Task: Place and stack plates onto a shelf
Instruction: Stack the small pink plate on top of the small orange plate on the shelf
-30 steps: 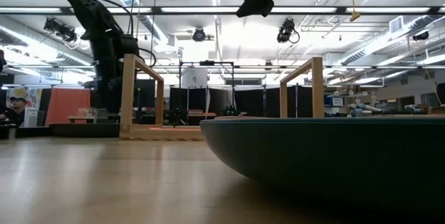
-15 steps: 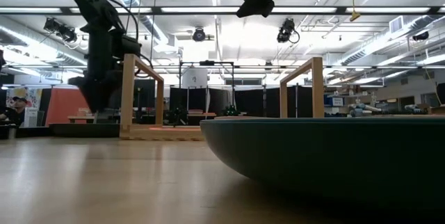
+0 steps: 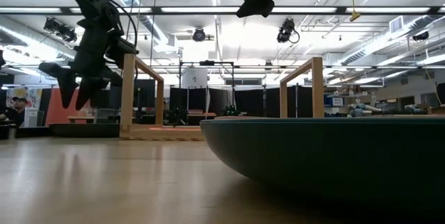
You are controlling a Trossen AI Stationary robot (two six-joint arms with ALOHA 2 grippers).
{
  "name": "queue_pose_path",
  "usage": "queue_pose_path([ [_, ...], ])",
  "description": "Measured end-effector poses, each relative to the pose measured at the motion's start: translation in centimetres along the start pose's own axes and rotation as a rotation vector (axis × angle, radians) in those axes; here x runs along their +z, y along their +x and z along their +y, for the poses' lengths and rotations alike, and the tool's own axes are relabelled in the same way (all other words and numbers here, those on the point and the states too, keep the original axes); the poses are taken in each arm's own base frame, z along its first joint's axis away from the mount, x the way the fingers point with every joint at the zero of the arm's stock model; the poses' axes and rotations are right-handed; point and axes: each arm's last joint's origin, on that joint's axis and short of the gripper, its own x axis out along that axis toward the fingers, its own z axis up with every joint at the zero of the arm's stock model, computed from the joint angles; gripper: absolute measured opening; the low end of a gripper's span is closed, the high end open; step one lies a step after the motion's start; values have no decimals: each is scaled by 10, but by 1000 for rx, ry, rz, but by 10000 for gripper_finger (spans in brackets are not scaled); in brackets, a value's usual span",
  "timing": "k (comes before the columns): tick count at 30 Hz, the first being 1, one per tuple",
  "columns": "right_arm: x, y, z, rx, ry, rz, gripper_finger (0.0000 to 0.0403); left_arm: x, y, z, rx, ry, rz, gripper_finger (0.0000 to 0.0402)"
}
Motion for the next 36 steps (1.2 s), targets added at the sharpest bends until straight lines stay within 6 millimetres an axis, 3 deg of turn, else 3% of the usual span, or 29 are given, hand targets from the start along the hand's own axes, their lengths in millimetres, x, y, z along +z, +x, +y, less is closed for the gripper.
queue_pose_path([
  [13,0,0,0,0,-20,0,248,-11,25,-3,21,-215,24,142],
  [36,0,0,0,0,-26,1,248,-7,28,-5,-8,-338,-24,142],
])
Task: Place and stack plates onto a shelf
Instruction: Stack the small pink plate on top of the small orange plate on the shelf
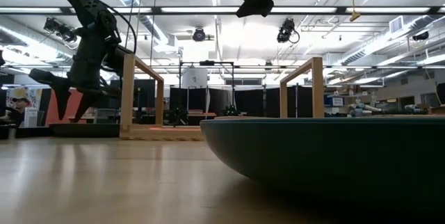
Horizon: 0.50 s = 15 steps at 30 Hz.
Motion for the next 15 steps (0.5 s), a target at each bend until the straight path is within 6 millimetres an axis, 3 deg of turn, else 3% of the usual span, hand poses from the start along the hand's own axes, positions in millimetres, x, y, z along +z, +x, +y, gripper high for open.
queue_pose_path([
  [15,0,0,0,0,0,0,248,-4,0,-5,3,-59,-45,142],
])
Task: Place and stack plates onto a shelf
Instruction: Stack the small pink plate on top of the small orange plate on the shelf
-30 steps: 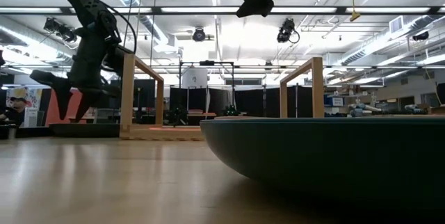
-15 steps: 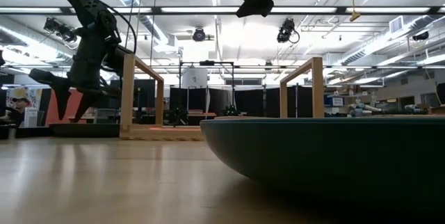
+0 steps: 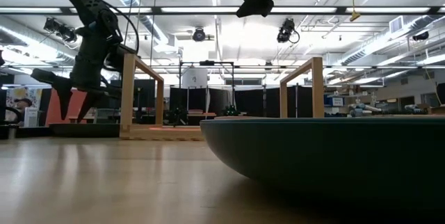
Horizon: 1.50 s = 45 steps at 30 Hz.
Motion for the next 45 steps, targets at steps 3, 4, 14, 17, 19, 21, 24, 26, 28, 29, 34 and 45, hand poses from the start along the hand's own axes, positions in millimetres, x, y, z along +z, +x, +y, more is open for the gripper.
queue_pose_path([
  [3,0,0,0,0,0,0,248,-2,0,0,5,5,1,142],
  [4,0,0,0,0,0,0,248,-2,0,-1,5,-4,1,142],
  [14,0,0,0,0,0,0,248,-12,2,-1,35,22,10,142],
  [17,0,0,0,0,0,0,248,-17,13,3,57,-7,24,142],
  [19,0,0,0,0,0,0,248,-19,22,6,50,-8,22,142],
  [21,0,0,0,0,0,0,248,-19,28,6,34,-10,16,142],
  [24,0,0,0,0,0,0,248,-18,29,6,19,-11,13,142],
  [26,0,0,0,0,0,0,248,-17,28,5,15,9,10,142],
  [28,0,0,0,0,0,-1,248,-16,26,4,5,14,4,142],
  [29,0,0,0,0,0,-1,248,-16,25,3,2,16,2,142],
  [34,0,0,0,0,0,-1,248,-15,21,2,-5,17,1,142],
  [45,0,0,0,0,-1,-1,248,-13,10,0,12,62,1,142],
])
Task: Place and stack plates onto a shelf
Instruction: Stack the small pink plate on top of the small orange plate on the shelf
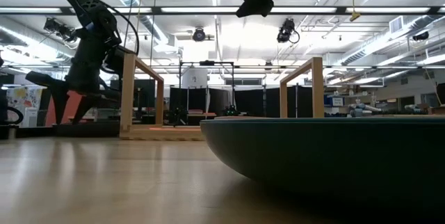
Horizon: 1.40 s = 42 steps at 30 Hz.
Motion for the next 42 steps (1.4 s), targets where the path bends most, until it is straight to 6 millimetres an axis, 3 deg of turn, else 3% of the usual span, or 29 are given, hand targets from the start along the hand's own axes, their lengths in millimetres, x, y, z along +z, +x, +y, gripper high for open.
queue_pose_path([
  [5,0,0,0,0,0,0,248,-1,0,1,10,85,7,142],
  [16,0,0,0,0,0,0,248,-8,-1,-1,21,485,20,142],
  [30,0,0,0,0,0,0,248,-21,-15,-17,174,910,-193,142],
  [42,0,0,0,0,0,0,248,-36,-19,-25,203,1280,-202,142],
])
